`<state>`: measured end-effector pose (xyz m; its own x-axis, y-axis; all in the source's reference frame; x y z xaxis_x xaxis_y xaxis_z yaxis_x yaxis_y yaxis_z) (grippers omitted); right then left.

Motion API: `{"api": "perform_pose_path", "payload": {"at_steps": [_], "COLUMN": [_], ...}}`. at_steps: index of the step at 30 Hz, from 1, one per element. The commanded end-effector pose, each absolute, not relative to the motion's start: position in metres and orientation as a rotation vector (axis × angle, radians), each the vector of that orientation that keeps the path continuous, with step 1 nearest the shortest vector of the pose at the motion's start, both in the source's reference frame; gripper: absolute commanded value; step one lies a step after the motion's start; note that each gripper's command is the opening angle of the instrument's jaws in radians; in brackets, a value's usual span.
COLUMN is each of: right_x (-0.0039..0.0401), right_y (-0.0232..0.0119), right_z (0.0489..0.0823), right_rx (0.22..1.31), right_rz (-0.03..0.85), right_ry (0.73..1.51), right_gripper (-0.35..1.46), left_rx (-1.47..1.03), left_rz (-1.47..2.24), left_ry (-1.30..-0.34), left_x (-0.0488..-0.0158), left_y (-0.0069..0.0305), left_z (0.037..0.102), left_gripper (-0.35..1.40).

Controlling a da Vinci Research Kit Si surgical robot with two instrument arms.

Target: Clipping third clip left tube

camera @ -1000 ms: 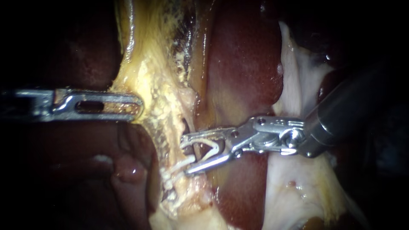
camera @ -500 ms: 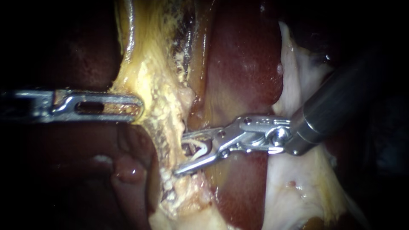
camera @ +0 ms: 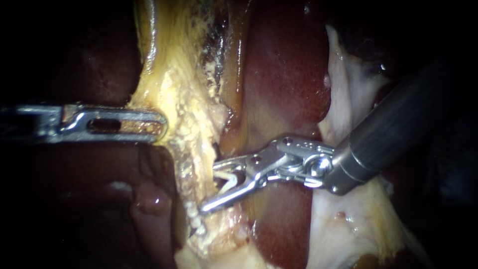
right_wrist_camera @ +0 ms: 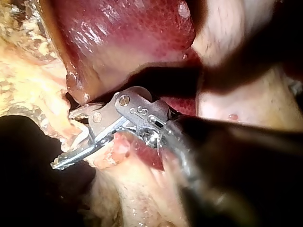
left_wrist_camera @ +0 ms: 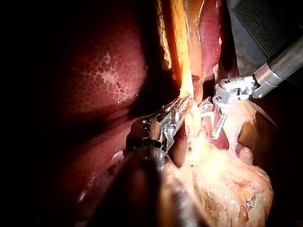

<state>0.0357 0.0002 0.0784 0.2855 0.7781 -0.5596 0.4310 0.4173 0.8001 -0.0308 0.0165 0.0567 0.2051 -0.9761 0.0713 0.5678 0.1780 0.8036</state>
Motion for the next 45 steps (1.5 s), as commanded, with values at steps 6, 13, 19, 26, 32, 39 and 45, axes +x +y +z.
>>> {"api": "perform_pose_path", "payload": {"at_steps": [6,13,19,26,32,39,45], "right_x": [0.0358,0.0353,0.0360,0.0359,0.0339,0.0331,0.0330], "right_y": [-0.0010,-0.0014,-0.0010,0.0004,0.0023,0.0036,0.0038], "right_z": [0.0784,0.0777,0.0777,0.0779,0.0783,0.0800,0.0803], "right_rx": [1.288,1.373,1.373,1.349,1.329,1.275,1.238], "right_rz": [0.286,0.221,0.242,0.288,0.331,0.382,0.417], "right_ry": [1.362,1.396,1.420,1.432,1.438,1.450,1.456], "right_gripper": [0.52,0.50,0.49,0.48,0.48,0.50,0.52], "left_rx": [0.736,0.736,0.736,0.736,0.736,0.737,0.737], "left_rz": [-1.221,-1.220,-1.219,-1.219,-1.219,-1.219,-1.219], "left_ry": [-0.688,-0.688,-0.688,-0.688,-0.688,-0.689,-0.689], "left_x": [-0.0306,-0.0305,-0.0304,-0.0304,-0.0304,-0.0304,-0.0304], "left_y": [0.0165,0.0166,0.0167,0.0167,0.0167,0.0167,0.0167], "left_z": [0.0571,0.0572,0.0574,0.0575,0.0575,0.0575,0.0575], "left_gripper": [-0.35,-0.35,-0.35,-0.35,-0.35,-0.35,-0.35]}}
